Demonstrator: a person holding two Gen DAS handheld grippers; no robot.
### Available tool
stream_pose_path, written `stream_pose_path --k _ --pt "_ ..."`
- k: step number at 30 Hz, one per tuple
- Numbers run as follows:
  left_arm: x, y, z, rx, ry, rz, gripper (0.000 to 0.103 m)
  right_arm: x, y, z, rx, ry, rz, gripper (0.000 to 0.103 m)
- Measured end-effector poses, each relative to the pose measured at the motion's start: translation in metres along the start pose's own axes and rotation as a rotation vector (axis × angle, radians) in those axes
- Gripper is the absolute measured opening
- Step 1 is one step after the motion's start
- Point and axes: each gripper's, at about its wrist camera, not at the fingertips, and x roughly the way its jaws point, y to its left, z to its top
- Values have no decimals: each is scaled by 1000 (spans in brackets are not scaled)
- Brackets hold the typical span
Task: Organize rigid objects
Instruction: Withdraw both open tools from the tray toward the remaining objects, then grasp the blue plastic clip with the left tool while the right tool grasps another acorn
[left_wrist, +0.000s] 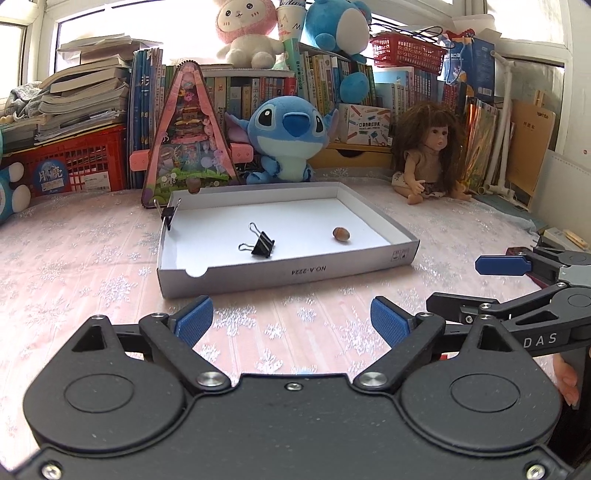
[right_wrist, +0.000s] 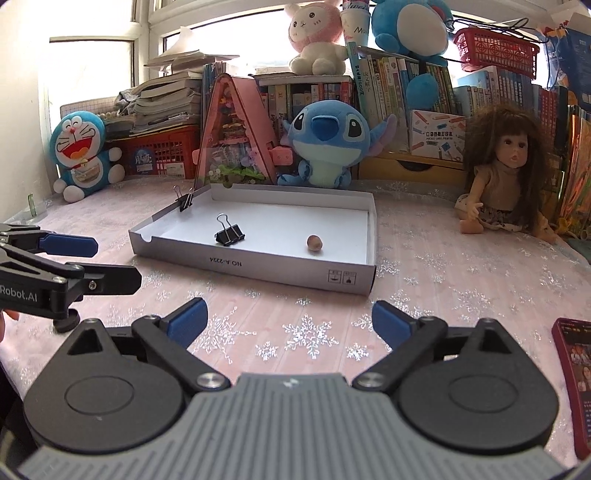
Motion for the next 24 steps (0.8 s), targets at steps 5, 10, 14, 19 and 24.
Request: stream_pose_path --k 5,10,14,19,24 --pt "-12 -1 -20 6 -11 16 91 -7 7 -12 -29 10 3 100" --pt "-20 -4 -35 45 7 9 91 -12 14 -23 -75 27 7 100" --pt "-26 -6 -45 63 24 -6 91 -17 16 -33 -93 61 20 100" --pt "-30 -9 -52 61 51 -49 88 -23 16 -39 -86 87 31 100" --pt "-30 -13 -58 70 85 -104 74 -27 17 -46 -100 112 72 94"
